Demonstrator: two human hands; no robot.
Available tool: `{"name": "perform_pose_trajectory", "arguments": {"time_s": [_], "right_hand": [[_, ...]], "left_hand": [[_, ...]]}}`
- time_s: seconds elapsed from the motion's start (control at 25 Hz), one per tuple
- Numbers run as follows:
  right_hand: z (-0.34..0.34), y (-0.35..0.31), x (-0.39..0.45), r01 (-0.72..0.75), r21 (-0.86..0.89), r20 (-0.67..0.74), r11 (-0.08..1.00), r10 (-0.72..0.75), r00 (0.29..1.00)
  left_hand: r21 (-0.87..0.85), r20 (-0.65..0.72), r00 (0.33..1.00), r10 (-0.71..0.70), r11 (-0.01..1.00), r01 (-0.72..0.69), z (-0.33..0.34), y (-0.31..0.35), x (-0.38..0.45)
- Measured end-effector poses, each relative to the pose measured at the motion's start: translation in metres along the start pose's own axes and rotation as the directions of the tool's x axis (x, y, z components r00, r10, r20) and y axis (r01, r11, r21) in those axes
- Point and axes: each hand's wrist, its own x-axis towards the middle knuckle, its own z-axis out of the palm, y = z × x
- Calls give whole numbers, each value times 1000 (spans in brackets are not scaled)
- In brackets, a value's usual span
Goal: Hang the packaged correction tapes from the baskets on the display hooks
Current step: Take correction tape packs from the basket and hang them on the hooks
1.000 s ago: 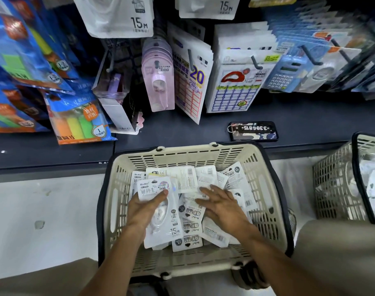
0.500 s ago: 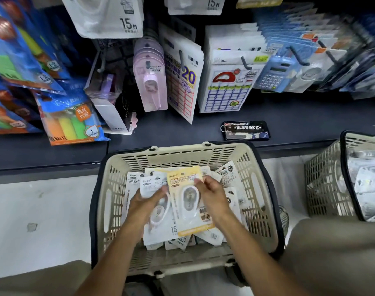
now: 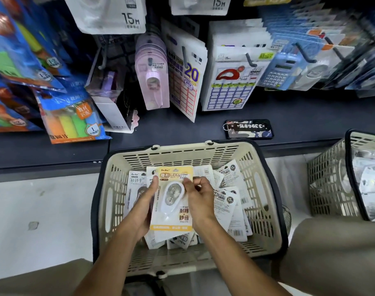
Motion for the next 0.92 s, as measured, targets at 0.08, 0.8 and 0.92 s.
{"name": "perform_pose_trajectory", "arguments": {"time_s": [0.08,0.8,0.92], "right_hand": [[3,6,-2,65,-37,-39,997,-66,997],[-55,8,73,617,-782,564,84,-325,759],[-94,-23,65,566,-786,467,249,-360,808]], "left_hand": [[94,41,999,-1,996,-3,1,0,1],[103,-293,953,79,993,-51,-17,38,-14],[10,-180,983,15,1000,-14,-15,52,-29]]}}
